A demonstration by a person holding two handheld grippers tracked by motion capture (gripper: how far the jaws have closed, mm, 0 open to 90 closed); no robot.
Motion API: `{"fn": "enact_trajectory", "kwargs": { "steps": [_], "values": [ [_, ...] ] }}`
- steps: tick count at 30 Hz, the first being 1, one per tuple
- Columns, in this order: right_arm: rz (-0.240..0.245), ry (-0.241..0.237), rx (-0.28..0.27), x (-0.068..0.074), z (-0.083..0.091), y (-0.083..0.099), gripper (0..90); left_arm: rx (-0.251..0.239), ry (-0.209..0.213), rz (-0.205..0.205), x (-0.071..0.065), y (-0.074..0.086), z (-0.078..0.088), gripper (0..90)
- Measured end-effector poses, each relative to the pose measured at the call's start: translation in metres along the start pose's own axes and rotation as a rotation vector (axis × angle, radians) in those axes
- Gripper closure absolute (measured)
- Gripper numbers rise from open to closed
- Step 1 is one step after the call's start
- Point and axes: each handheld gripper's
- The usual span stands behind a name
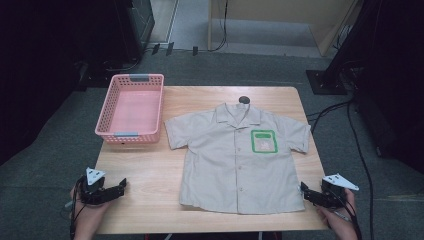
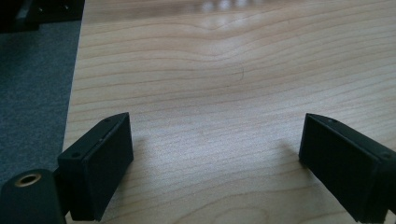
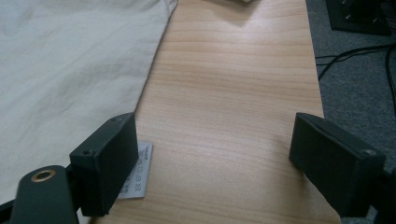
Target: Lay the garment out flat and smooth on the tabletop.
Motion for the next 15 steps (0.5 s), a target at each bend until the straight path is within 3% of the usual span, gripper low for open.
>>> {"fn": "enact_trajectory", "kwargs": {
  "steps": [15],
  "values": [
    [-0.006,0.003,0.0,-0.0011,-0.0026,-0.0024,15.5,0.001,0.0,0.0,0.0,-0.0001,0.0,10.2]
  ]
}}
Point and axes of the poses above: each handheld gripper's, and its own axes: z roughly backward along the jaws, y roughly out of its underside, x roughly to its left, and after that the axes turned 4 degrees about z, right-handed
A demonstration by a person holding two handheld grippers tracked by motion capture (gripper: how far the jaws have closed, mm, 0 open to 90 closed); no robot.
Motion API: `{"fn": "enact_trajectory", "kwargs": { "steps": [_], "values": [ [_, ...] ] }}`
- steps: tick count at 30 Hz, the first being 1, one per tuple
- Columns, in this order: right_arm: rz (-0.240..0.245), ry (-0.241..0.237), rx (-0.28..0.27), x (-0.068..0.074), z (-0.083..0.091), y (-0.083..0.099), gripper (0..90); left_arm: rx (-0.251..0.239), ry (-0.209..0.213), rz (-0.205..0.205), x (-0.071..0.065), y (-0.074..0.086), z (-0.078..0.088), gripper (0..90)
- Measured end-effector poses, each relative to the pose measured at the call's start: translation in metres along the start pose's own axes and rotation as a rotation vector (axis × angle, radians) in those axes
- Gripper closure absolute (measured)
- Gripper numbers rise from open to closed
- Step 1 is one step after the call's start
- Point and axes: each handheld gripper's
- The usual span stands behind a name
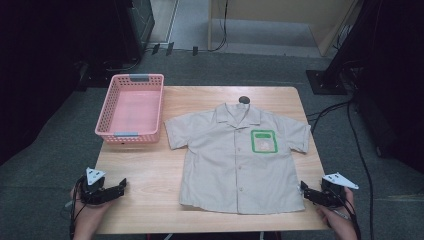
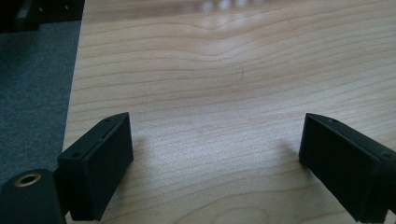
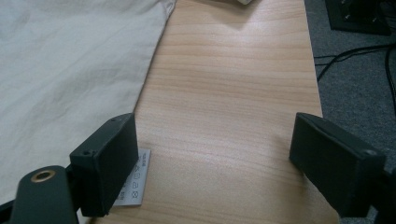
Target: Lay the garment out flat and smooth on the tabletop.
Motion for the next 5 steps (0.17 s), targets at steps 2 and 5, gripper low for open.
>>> {"fn": "enact_trajectory", "kwargs": {
  "steps": [2,5],
  "values": [
    [-0.004,-0.002,0.0,-0.0001,0.0001,0.0,15.5,0.0,0.0,0.0,0.0,0.0,0.0,10.1],
    [-0.009,-0.009,-0.004,-0.0011,0.0007,0.0004,15.5,0.0,-0.001,0.0,0.0002,0.0,0.0,10.2]
  ]
}}
Point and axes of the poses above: each handheld gripper's, and its own axes: z roughly backward along the jaws, y roughly out of its underside, x roughly to its left, and after that the axes turned 4 degrees about z, right-handed
